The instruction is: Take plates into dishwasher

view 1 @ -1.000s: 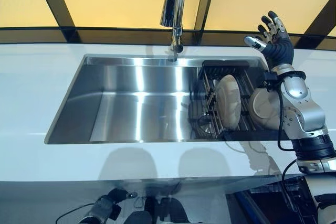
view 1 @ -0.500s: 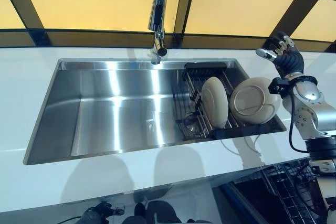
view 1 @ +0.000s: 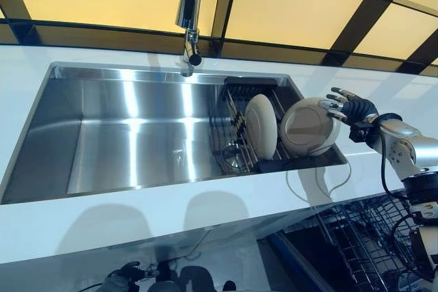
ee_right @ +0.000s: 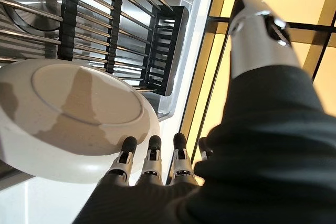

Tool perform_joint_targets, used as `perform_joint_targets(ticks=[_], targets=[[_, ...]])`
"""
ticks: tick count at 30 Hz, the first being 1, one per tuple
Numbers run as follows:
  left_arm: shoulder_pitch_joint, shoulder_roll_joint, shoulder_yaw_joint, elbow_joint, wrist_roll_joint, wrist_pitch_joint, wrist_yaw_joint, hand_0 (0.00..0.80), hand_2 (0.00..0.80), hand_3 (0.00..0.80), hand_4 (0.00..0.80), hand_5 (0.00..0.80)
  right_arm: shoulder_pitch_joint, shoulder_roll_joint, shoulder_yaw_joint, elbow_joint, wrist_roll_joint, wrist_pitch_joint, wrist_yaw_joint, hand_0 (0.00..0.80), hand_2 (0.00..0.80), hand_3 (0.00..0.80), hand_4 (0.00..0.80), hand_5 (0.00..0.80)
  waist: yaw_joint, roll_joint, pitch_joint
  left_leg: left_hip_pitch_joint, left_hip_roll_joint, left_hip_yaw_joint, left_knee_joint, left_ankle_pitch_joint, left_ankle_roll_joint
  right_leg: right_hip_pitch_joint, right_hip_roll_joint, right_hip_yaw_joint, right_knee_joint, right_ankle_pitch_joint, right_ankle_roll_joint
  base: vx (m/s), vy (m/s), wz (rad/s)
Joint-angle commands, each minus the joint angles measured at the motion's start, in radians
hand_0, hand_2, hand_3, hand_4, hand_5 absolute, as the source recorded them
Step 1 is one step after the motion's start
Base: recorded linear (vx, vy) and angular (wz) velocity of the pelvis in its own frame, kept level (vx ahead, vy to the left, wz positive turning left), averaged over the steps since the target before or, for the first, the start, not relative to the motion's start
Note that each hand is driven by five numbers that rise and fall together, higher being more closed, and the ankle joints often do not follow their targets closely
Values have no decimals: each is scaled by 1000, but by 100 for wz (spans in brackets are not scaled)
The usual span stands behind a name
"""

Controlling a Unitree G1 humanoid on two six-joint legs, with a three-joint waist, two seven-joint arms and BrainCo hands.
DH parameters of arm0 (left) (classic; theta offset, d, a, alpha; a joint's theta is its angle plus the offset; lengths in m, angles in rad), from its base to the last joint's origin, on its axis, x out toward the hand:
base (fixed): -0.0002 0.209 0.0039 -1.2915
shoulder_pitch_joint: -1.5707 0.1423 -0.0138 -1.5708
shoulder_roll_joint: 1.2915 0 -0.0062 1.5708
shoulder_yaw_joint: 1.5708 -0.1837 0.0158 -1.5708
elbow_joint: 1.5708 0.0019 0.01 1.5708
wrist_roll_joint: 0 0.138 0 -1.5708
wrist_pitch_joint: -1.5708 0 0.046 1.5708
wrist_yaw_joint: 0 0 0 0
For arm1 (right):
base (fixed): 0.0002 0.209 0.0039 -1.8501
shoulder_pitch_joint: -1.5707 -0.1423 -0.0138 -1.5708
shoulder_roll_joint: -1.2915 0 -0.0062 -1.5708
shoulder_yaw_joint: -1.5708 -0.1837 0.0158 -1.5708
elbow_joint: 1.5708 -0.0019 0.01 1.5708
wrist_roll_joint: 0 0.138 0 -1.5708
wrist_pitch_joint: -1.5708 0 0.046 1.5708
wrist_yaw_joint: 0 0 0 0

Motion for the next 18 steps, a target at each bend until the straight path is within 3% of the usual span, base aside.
perform_joint_targets(ticks=[1, 7, 18], targets=[[-47, 5, -23, 11, 8, -10, 16, 0, 0, 0, 0, 0, -117, -92, 50, 33, -18, -16, -2, 0, 0, 0, 0, 0, 24, 41, -5, 38, 7, -36, 8, -81, 13, -12, -27, -13, 95, 83, 45, 25, 5, 7], [-50, 13, -28, 11, 11, 9, 8, 0, 0, 0, 0, 0, -149, -99, 51, 41, 4, -5, -41, 0, 0, 0, 0, 0, 23, 45, -7, 46, 10, -36, 13, -86, 15, -16, -26, -10, 107, 74, 43, 10, 2, 1], [-39, 12, -37, 14, 18, -5, 6, 0, 0, 0, 0, 0, -128, -75, 30, -28, 125, -73, -32, 0, 0, 0, 0, 0, 22, 38, 2, 55, 14, -40, 12, -92, 15, -21, -20, -12, 115, 72, 46, 0, 0, 0]])
